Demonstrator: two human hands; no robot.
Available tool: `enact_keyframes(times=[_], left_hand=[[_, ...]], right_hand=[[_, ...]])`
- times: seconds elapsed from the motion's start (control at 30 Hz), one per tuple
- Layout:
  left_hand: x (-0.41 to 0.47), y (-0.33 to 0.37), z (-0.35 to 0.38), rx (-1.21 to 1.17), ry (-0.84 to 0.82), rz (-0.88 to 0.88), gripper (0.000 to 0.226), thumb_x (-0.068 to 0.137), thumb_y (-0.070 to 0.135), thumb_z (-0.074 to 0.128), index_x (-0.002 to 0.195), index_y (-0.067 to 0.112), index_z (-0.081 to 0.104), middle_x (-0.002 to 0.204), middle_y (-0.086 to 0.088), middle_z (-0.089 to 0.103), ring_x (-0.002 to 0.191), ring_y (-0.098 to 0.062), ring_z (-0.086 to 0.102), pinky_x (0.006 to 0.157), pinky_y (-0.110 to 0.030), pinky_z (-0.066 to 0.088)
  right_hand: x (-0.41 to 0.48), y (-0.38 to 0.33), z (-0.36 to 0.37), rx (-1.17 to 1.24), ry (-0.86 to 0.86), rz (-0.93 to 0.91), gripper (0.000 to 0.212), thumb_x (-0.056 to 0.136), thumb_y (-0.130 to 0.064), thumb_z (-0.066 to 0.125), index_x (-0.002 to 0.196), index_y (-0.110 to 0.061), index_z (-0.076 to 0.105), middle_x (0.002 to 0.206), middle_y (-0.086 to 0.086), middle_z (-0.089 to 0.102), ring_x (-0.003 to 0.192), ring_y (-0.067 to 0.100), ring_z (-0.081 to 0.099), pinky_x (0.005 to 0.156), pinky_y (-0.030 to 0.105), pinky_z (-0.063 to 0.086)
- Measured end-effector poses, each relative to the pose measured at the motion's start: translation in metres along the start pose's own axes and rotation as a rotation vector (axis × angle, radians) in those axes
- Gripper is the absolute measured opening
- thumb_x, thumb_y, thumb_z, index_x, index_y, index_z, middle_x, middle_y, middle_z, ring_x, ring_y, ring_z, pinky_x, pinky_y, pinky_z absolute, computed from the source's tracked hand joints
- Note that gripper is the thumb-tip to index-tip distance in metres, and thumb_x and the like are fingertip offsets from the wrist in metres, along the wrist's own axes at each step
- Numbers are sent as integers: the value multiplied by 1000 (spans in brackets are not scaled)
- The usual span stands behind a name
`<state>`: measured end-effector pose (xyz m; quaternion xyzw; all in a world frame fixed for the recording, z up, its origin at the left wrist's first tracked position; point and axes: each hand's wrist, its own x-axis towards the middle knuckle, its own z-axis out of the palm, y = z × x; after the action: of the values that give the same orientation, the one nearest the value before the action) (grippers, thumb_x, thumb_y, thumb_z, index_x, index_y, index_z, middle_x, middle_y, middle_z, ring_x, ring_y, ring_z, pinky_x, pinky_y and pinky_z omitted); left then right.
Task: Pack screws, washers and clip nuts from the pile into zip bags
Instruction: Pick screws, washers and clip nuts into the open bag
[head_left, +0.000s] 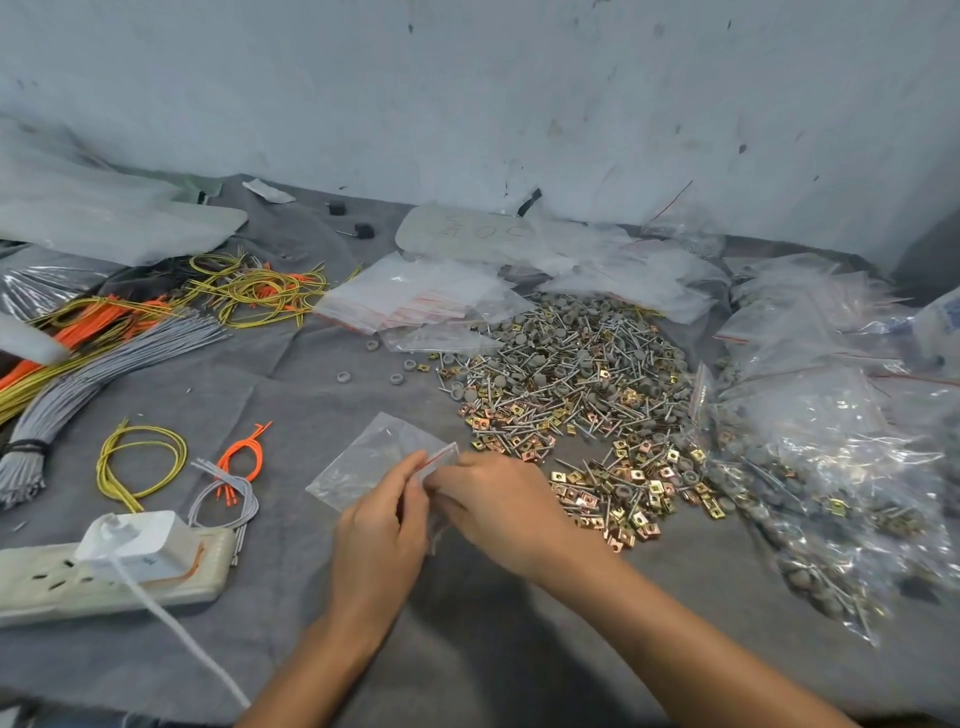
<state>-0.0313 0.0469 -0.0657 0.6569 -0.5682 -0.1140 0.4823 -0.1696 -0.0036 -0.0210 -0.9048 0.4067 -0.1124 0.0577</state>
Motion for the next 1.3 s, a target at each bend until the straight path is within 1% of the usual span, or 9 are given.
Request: enact_keyframes(times=[0.1, 0.23, 0.4, 0.53, 0.63, 0.77, 0.93, 1.13, 1.3], left_hand=[[1, 1, 0, 3, -9, -17, 37, 92, 27, 50, 119, 17, 73, 106, -1, 77, 90, -25, 70, 75, -27, 46], [0, 2, 1, -12, -11, -64, 30, 97, 24, 54, 119, 21, 73, 105, 4, 77, 88, -23, 71, 75, -34, 52], [0, 0, 4, -21, -36, -85, 29, 97, 13, 59, 121, 22, 72, 82, 7, 74, 68, -17, 62, 65, -30, 43], [1, 0, 3, -11, -37, -91, 29, 96, 12, 60, 121, 22, 73, 86, 3, 76, 73, -22, 65, 66, -27, 40], [1, -1, 3, -14, -51, -99, 30, 96, 11, 61, 121, 23, 73, 90, 1, 76, 78, -25, 67, 68, -25, 40], [2, -1, 2, -27, -53, -98, 30, 97, 10, 61, 122, 21, 73, 94, 1, 77, 80, -23, 67, 69, -18, 39], [2, 1, 1, -35, -69, -95, 30, 98, 11, 59, 123, 22, 72, 98, 3, 77, 83, -22, 68, 71, -19, 40], [2, 0, 0, -38, -68, -84, 30, 98, 11, 60, 123, 20, 72, 96, 1, 77, 81, -21, 66, 69, -13, 37], [2, -1, 1, -48, -64, -74, 29, 97, 9, 60, 122, 20, 72, 94, 1, 77, 79, -20, 66, 70, -16, 39]], right_hand=[[-2, 5, -6, 172, 39, 7, 22, 99, -32, 55, 115, -28, 70, 99, -4, 66, 97, 22, 63, 79, 38, 50], [6, 38, -21, 345, 168, 181, 7, 96, -28, 65, 98, -29, 72, 67, -23, 57, 62, -1, 54, 66, 29, 51], [56, 101, -32, 273, 157, 411, 7, 98, -28, 63, 101, -33, 66, 86, -19, 63, 77, 5, 63, 68, 31, 55], [96, 134, -28, 161, 35, 465, 11, 98, -22, 61, 106, -24, 69, 102, -6, 69, 87, 13, 64, 82, 36, 56], [109, 139, -25, 98, -98, 437, 6, 96, -22, 64, 93, -23, 69, 93, -3, 71, 78, 14, 63, 72, 34, 53], [115, 140, -29, 63, -150, 394, 18, 94, -18, 64, 79, -28, 63, 84, -6, 69, 72, 12, 61, 58, 26, 41], [113, 138, -28, -19, -219, 307, 6, 90, -20, 69, 93, -26, 67, 83, -15, 57, 79, 10, 57, 70, 28, 43], [117, 131, -22, -227, -216, 195, 19, 92, -11, 60, 109, -19, 63, 101, 3, 65, 91, 23, 60, 73, 34, 47], [115, 125, -18, -386, -188, 147, 19, 94, 1, 50, 108, -9, 58, 95, 9, 65, 86, 28, 63, 74, 42, 57]])
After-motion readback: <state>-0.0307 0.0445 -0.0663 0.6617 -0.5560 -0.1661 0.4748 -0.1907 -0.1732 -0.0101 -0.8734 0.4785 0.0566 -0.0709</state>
